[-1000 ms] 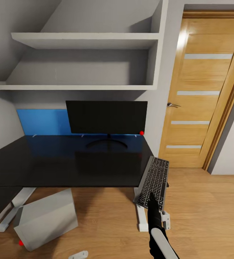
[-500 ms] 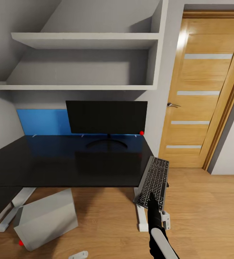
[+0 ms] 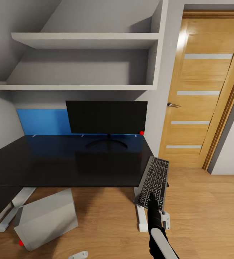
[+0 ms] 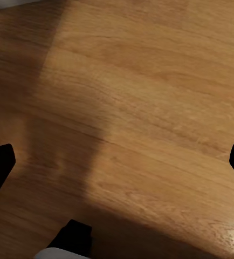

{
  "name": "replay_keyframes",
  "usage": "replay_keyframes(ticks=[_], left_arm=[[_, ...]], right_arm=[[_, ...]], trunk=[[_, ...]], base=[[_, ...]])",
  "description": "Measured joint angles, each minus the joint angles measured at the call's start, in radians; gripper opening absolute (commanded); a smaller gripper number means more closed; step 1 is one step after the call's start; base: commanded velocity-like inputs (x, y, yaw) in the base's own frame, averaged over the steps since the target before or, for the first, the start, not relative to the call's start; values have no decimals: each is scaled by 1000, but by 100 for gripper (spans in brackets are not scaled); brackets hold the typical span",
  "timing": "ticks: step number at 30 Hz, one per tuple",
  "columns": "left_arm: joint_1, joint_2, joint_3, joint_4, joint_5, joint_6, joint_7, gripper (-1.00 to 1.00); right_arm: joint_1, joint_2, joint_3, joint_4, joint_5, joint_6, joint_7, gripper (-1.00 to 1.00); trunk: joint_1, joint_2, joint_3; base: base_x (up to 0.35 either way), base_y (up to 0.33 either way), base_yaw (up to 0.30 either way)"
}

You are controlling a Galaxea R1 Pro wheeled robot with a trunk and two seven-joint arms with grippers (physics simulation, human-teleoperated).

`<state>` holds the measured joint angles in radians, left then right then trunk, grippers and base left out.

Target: In the bedroom, organize the workspace by keeping the computer under the desk, ensuring the monitor is on the desk, placing the keyboard on the desk next to the monitor, placing the mouse on the desk next to the keyboard, moving the folder from the swivel chair onto the desk next to the mouse, stacking the notebook on top of the folder with the pen on top of the notebook, and positioning the swivel chair next to the desk.

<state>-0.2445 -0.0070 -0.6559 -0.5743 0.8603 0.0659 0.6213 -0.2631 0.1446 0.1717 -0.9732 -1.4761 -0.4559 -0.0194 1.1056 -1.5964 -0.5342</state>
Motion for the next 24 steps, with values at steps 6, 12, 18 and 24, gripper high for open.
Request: replay_keyframes(ticks=[6,12,18,24], left_arm=[[0,0,0,1,0,0,0,100],[0,0,0,1,0,0,0,100],[0,0,0,1,0,0,0,100],[0,0,0,1,0,0,0,100]], right_arm=[[0,0,0,0,0,-1,0,100],[0,0,0,0,0,-1,0,100],[0,0,0,0,0,-1,0,100],[0,0,0,0,0,-1,0,100]], trunk=[[0,0,0],[0,0,0],[0,0,0],[0,0,0]], base=[[0,-3,0],[0,-91,0],[0,-221,0],[0,-288,0]])
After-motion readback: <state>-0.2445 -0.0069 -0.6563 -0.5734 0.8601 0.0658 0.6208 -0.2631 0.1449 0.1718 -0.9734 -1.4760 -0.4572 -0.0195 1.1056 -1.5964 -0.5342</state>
